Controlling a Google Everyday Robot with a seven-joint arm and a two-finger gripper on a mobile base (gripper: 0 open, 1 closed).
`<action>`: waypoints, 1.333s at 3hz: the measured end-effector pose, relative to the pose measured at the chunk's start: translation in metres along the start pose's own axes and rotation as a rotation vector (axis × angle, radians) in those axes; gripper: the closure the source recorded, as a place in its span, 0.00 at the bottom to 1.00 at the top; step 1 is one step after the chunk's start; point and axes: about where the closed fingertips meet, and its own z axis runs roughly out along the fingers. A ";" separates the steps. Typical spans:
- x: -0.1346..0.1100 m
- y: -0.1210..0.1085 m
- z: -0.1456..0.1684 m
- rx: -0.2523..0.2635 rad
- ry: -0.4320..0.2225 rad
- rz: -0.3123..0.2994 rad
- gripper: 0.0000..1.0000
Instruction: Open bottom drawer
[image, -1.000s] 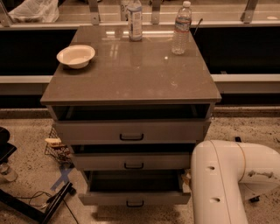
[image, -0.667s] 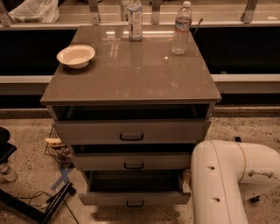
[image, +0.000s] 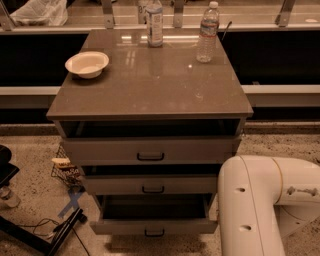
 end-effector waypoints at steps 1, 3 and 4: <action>0.000 0.000 0.000 0.000 0.000 0.000 1.00; -0.057 0.017 0.068 -0.042 0.067 -0.209 1.00; -0.095 0.010 0.094 -0.001 0.099 -0.303 1.00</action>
Offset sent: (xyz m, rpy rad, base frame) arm 0.0858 0.0679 -0.0469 -0.3208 0.0631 0.1079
